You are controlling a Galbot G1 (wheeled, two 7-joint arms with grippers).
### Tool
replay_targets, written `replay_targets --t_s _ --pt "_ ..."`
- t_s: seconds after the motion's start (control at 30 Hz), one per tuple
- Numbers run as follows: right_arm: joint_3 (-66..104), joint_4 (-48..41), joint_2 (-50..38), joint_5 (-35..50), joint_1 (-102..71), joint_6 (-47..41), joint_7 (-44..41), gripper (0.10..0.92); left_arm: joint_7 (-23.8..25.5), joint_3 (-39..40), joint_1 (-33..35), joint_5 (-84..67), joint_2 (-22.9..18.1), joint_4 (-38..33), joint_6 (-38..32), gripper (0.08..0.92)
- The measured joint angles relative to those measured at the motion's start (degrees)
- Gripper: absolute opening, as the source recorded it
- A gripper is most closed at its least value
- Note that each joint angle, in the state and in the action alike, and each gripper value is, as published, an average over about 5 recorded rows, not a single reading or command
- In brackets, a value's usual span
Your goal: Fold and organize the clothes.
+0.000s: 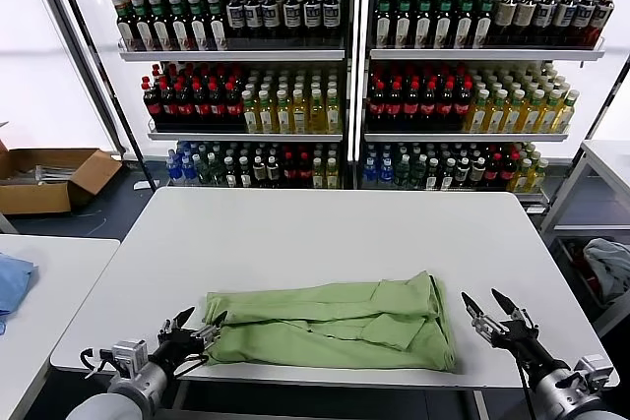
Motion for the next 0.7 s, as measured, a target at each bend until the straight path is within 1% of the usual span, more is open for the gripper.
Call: replay_targets --t_s 0.13,0.27,0.33,0.43,0.7 --pt "0.3 0.4 -0.1 -0.1 -0.4 0.3 -0.2 0.822 -3.3 1.7 -0.2 0.9 -1.8 0.3 -0.5 0.815" --pt "0.1 0.6 0.2 -0.2 -0.5 0.6 -0.4 0.823 -5.8 3.5 -0.7 2.3 -3.4 1.2 -0.9 0.822" --pt "-0.1 0.7 0.2 -0.2 -0.5 0.7 -0.4 0.823 -6.5 4.4 -0.8 3.3 -4.0 1.6 -1.2 0.811" --pt "-0.3 0.8 0.2 -0.2 -0.4 0.9 -0.4 0.823 -7.4 5.7 -0.7 4.8 -4.8 2.3 -1.7 0.749" --pt "-1.0 0.9 0.3 -0.1 -0.1 1.1 -0.3 0.823 -8.4 8.7 0.0 8.6 -5.6 2.7 -3.1 0.532"
